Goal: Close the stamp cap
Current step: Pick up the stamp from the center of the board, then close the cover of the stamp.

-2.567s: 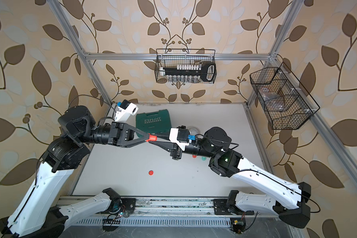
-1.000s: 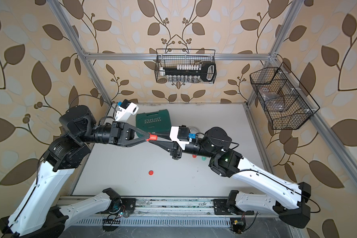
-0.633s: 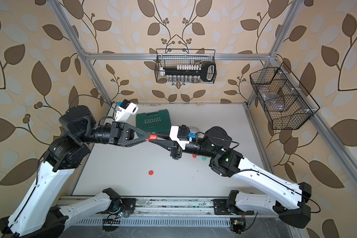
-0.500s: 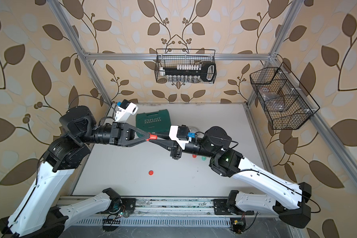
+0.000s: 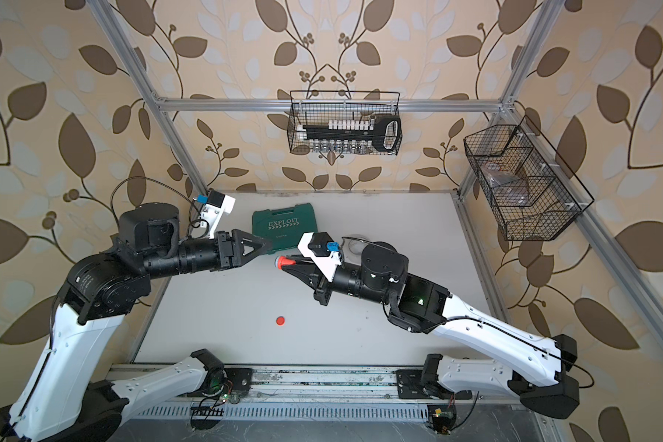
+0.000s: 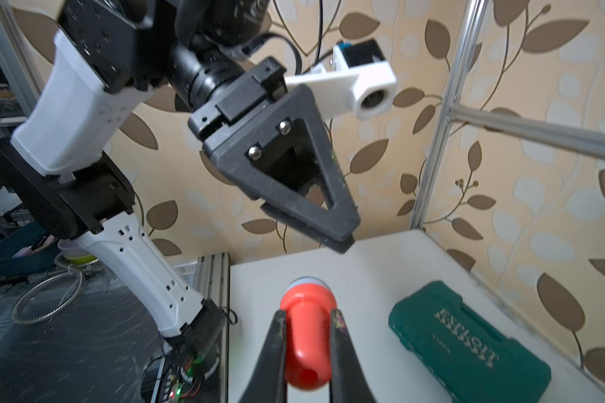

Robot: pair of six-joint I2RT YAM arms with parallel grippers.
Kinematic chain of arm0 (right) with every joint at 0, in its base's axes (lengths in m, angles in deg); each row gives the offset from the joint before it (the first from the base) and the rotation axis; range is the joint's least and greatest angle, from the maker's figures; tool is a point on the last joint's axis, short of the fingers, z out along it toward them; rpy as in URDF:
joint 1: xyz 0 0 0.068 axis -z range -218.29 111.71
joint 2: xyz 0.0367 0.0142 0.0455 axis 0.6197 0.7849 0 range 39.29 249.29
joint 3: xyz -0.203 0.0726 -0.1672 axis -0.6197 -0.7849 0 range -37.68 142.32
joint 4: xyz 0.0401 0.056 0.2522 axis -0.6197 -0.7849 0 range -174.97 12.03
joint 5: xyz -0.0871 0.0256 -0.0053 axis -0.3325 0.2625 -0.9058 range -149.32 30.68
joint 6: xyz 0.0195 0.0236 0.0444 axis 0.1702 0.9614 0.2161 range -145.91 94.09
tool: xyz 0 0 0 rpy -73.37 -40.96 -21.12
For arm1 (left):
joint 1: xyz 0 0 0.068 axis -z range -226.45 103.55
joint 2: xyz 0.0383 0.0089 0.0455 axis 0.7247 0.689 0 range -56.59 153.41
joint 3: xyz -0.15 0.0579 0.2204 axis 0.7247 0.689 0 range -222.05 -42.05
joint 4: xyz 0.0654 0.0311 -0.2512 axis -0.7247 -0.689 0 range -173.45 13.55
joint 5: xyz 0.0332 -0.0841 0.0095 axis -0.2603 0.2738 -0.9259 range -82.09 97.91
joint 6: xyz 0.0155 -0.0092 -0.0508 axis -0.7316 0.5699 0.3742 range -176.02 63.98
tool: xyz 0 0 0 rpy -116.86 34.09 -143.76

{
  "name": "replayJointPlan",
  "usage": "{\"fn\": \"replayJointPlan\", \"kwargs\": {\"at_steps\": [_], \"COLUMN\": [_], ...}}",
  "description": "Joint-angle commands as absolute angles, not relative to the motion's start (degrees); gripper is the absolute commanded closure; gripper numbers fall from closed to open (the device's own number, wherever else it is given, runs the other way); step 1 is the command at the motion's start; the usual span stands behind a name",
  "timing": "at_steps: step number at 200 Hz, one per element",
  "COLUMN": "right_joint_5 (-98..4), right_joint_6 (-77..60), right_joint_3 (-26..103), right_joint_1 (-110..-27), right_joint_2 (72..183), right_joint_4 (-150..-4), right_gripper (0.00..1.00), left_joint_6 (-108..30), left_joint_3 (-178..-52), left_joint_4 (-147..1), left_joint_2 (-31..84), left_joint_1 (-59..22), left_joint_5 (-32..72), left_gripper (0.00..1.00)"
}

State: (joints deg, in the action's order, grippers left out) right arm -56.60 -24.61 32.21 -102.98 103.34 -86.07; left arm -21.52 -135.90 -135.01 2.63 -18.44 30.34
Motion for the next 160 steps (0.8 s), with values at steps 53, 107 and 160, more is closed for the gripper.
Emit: {"fn": "replayJointPlan", "kwargs": {"at_steps": [53, 107, 160], "right_joint_5": [-70.23, -68.22, -66.23], "right_joint_6": [-5.06, 0.77, 0.06], "right_joint_3": [32.51, 38.18, 45.42], "right_joint_1": [-110.52, -110.65, -109.9], "right_joint_2": [118.79, 133.58, 146.43], "right_joint_4": [-101.63, -108.72, -111.52], "right_gripper": [1.0, 1.0, 1.0], "left_joint_6": [-31.91, -34.09, -34.28], "left_joint_3": [-111.11, -101.47, -96.24], "left_joint_4": [-127.7, -121.31, -118.8], "left_joint_2": [6.08, 7.32, 7.56], "left_joint_1": [-49.27, -51.9, -51.98], "left_joint_5": [40.92, 28.34, 24.64], "left_gripper": [0.45, 0.45, 0.45]}}
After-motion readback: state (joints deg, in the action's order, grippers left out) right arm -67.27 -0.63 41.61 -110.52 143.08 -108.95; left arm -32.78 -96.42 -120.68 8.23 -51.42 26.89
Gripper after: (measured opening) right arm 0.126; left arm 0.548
